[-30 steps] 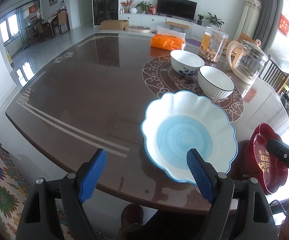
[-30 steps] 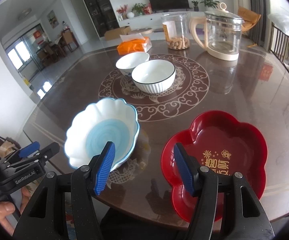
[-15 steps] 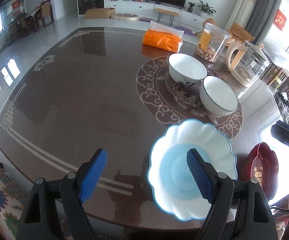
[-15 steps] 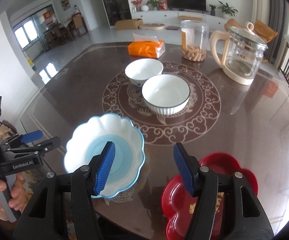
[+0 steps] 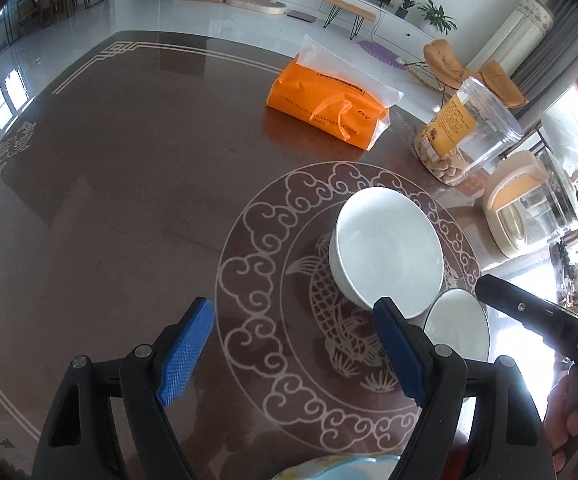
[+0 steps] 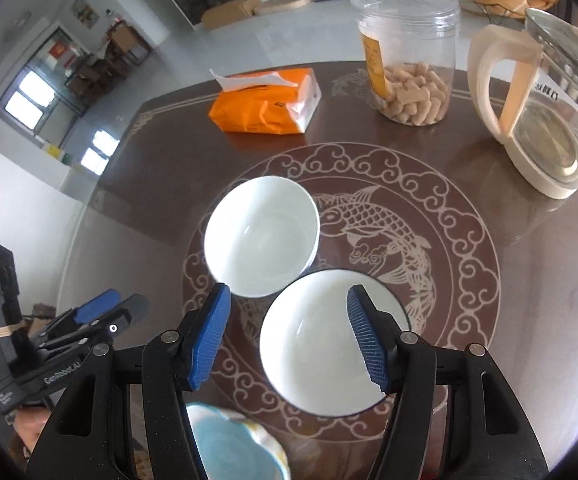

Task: Organize plates and bowls
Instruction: 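Grasp the large white bowl rim with both tools, then lower the held white bowl with both tools into the blue-rimmed bowl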

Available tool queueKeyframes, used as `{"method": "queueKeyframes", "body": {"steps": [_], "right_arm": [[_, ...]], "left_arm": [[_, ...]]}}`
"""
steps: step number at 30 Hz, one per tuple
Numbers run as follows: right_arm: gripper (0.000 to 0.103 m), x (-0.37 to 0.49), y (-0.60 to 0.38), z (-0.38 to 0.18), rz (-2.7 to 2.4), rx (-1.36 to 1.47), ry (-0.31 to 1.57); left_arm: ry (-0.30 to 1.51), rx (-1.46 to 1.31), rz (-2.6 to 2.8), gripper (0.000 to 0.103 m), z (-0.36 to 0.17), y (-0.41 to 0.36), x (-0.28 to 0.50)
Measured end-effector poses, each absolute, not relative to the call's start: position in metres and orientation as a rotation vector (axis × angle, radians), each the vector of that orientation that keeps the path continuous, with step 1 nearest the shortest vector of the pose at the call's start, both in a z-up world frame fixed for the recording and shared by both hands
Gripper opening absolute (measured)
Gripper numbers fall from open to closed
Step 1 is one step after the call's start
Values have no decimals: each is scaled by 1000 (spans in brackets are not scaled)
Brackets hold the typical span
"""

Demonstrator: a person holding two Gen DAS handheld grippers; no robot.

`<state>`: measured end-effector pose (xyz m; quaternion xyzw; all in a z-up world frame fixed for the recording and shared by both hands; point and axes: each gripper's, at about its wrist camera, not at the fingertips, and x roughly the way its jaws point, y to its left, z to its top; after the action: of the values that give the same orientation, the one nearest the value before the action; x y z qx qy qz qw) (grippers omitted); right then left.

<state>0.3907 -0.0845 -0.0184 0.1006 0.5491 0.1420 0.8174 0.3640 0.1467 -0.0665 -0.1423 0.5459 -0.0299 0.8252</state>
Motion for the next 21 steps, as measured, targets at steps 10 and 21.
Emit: {"method": "queueKeyframes", "body": {"steps": [10,21], "right_arm": [[36,441,-73,-61,264,212,1245],[8,442,-70,-68,253,203,1250]], "left_arm": [[1244,-314,-68,47,-105,125,408],[1203,-286,-116,8,-93,108,407]]}}
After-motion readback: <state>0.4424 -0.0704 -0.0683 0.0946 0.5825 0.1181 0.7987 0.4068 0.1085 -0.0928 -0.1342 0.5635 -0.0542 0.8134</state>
